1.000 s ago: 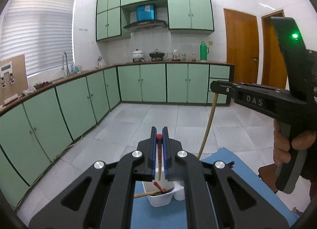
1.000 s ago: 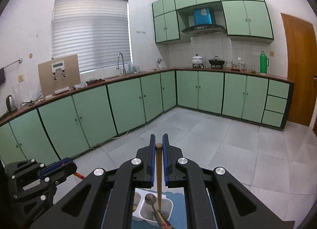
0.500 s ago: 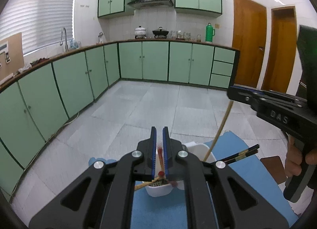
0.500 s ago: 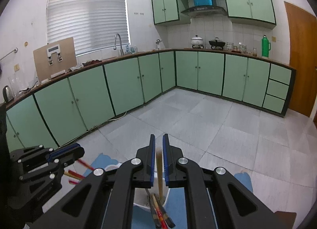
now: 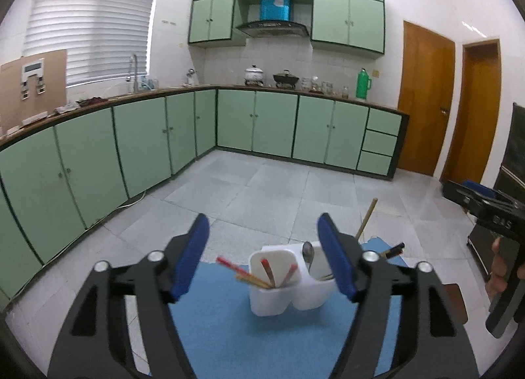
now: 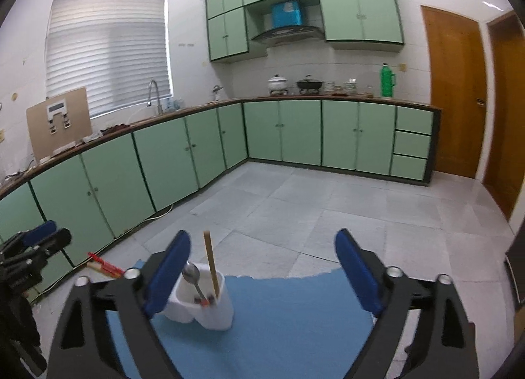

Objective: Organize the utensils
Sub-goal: 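Open both tools and withdraw them from the holder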

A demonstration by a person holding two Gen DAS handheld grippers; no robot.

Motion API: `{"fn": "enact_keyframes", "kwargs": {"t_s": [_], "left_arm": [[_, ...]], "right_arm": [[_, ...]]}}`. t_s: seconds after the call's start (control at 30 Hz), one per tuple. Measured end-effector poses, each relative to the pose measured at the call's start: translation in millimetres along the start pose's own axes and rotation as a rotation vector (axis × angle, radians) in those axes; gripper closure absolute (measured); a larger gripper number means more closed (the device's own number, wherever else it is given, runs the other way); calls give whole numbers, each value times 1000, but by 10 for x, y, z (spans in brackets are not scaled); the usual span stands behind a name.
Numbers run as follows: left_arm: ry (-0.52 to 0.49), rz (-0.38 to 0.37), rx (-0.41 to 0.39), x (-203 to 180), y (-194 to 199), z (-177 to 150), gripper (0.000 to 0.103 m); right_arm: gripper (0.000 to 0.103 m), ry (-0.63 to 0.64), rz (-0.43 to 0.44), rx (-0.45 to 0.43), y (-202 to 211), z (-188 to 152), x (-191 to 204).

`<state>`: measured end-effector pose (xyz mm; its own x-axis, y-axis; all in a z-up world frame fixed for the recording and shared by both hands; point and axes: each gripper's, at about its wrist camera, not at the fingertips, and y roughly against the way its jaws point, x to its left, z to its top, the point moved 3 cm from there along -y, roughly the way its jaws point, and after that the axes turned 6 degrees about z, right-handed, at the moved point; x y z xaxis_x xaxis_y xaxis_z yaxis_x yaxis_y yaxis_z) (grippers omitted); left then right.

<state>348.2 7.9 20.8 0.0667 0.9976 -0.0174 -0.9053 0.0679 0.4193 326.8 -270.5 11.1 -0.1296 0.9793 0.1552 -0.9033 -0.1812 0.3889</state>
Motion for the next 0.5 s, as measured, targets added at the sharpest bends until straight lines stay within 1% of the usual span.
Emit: {"fn": "enact_keyframes", "kwargs": {"t_s": [0.03, 0.07, 0.17, 0.23, 0.27, 0.4, 0.5], "left_arm": [[4, 2, -4, 0, 83, -35, 31], [7, 8, -8, 14, 176, -80, 29], [10, 14, -12, -6, 416, -214, 23], [11, 15, -17, -27, 580, -306, 21], [14, 15, -20, -36, 666, -349, 18], [27, 3, -29, -80, 960, -479, 14], [15, 10, -41, -119, 1167, -546, 12]], "right_arm": [[7, -4, -3, -6, 107, -51, -15], [6, -6, -8, -10, 203, -101, -24], [6, -10, -6, -15, 427, -231, -21], [6, -17, 5, -14, 570, -332, 11], [6, -16, 12, -12, 641, -383, 38], [6, -10, 38, -13, 882, -530, 168], [6, -4, 65, -5, 1062, -625, 285]]}}
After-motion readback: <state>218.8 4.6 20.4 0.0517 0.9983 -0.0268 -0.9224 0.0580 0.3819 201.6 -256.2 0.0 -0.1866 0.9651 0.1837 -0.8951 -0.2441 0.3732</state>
